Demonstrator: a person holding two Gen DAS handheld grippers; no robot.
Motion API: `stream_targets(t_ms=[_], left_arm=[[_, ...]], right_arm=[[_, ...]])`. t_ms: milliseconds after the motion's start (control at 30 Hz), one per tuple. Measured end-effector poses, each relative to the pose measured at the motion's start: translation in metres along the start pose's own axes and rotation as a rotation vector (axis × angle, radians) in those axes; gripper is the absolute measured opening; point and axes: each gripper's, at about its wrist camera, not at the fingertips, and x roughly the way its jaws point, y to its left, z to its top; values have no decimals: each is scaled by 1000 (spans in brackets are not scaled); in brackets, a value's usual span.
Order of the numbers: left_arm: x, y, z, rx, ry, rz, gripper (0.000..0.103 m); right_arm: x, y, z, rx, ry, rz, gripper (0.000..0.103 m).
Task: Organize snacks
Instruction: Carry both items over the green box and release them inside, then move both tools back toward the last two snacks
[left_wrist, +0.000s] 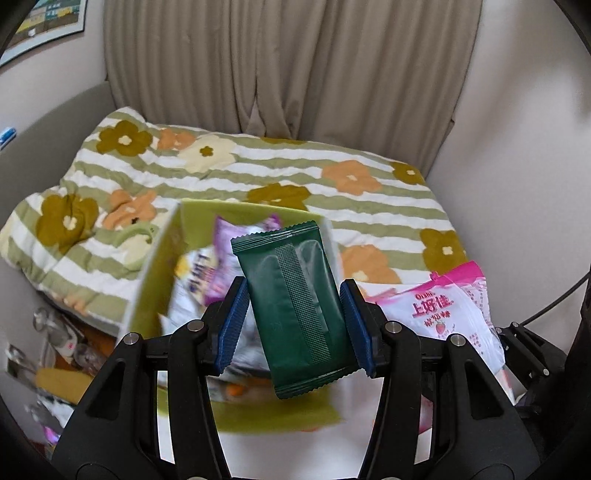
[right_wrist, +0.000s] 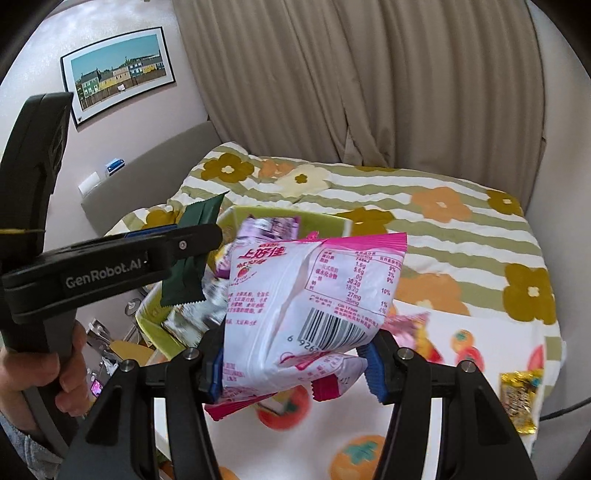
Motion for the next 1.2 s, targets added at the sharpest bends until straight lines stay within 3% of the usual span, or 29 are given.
stream_targets(t_ms=[300,367,433,467,700,933,967,1000,1033,1067,1200], left_arm=[[66,78,31,47,109,-32,48],[77,84,31,60,131,-49,57],[86,91,31,78,149,-34,96],[87,94,31,81,141,-30,99],[74,122,11,2,149,-58,99],[46,138,-13,-49,136,-14,99],[44,140,-14,-54,131,-7,99],[42,141,-15,-59,127,-2,99],[39,144,-17,-64,123,5,99],[37,145,-18,-67,121,8,99],[31,147,-23,-63,116,13,99]], right_arm=[[55,38,14,47,70,-49,54],[63,42,14,68,81,-68,54],[69,45,12,85,91,-81,54],[72,47,12,91,97,-87,54],[76,54,2,85,117,-96,54],[83,64,2,47,105,-63,56],[86,66,2,36,102,-57,58],[89,69,1,25,97,-49,70],[93,71,0,11,91,-41,91],[94,73,0,4,89,-41,100],[88,76,-7,-26,57,-51,103]])
